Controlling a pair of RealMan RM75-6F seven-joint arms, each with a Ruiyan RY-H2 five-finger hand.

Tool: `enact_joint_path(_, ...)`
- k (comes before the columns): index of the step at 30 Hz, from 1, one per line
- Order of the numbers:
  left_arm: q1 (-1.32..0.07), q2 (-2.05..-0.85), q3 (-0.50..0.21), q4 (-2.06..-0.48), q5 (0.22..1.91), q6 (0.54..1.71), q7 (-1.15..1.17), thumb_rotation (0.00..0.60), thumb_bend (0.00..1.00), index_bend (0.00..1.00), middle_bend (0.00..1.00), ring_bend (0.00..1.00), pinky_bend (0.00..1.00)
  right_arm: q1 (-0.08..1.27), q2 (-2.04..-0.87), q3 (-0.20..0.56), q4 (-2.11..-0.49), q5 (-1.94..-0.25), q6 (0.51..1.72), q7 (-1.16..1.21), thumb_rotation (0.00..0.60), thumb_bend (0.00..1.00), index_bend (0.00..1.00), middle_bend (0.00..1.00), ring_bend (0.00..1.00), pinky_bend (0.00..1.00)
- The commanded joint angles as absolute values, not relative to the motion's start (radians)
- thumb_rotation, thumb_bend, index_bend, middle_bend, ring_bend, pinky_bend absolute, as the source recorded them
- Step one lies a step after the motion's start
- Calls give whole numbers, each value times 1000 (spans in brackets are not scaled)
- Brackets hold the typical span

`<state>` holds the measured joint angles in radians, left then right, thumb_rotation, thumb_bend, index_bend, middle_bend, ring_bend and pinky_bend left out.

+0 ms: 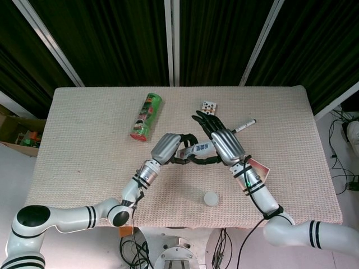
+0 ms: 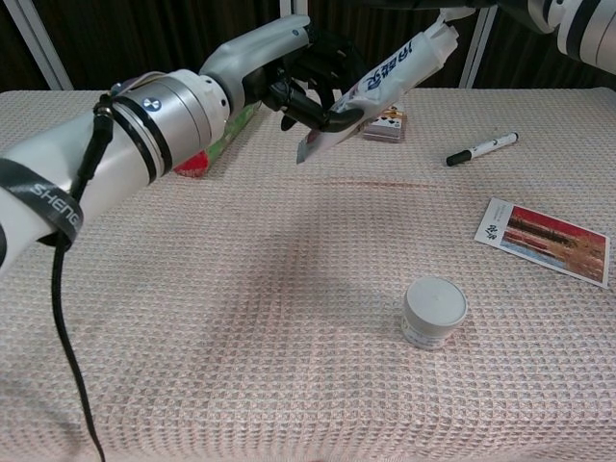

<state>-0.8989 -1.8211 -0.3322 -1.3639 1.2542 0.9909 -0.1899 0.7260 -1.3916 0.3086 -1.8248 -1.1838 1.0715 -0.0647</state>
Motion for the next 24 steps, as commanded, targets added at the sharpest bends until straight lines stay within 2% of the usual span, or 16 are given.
enact_joint_path(1,-897,-1827,-334,-1361,1259,998,-207,600,402,780,825,748,778,724,-1394,307,-1814,-1183,1067,-44,220,0,0,0,0,0)
enact_joint_path(24,-900,-1841,-348,-1360,1286,1026,-264,600,403,780,826,748,778,720,-1450,313,-1753,-1261,1068,174,220,0,0,0,0,0)
